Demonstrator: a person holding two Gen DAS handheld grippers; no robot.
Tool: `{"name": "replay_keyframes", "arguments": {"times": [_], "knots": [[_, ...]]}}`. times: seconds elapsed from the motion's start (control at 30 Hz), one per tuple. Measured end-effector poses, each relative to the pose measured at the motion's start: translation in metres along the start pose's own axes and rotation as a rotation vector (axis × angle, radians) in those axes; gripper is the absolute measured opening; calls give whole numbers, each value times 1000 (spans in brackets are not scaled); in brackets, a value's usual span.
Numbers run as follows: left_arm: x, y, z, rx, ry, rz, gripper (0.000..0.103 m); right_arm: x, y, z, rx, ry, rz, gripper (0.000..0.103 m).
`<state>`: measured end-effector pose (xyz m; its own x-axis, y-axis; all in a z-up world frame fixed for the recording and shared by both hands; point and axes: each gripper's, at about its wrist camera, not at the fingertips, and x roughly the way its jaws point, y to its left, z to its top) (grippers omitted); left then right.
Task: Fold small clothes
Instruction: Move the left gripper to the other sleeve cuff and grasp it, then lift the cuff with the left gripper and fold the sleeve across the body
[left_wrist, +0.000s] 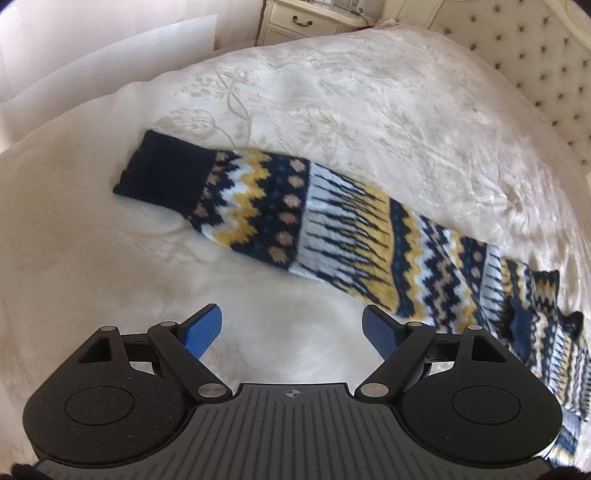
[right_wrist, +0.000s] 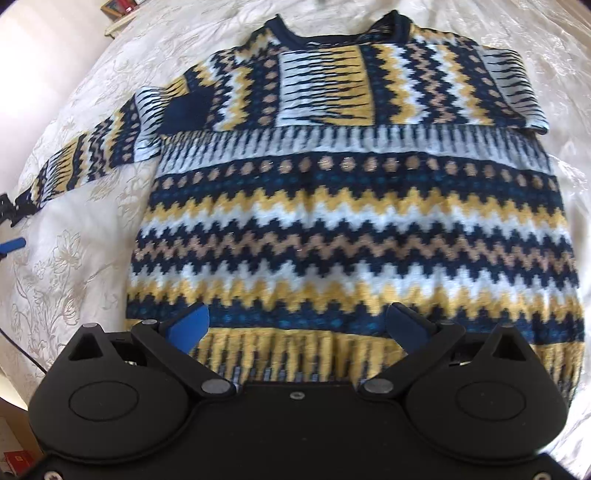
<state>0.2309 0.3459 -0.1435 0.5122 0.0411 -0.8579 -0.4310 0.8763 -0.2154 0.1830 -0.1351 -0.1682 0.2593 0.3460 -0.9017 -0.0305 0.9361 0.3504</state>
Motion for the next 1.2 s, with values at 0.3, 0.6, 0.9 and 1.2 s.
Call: {"name": "replay_keyframes", "arguments": {"times": [0.3, 0.6, 0.9, 1.2], "knots": [[38, 38, 40, -127, -20, -33, 83, 25, 35, 4, -25, 36, -17, 102], [69, 53, 45, -158, -2, -77, 83, 54, 42, 5, -10, 111, -64, 102], [77, 41, 44, -191, -31, -42, 97, 74, 42, 5, -23, 133, -95, 103], [67, 21, 49, -117, -76, 36, 17, 80, 51, 1, -41, 152, -147, 103]]}}
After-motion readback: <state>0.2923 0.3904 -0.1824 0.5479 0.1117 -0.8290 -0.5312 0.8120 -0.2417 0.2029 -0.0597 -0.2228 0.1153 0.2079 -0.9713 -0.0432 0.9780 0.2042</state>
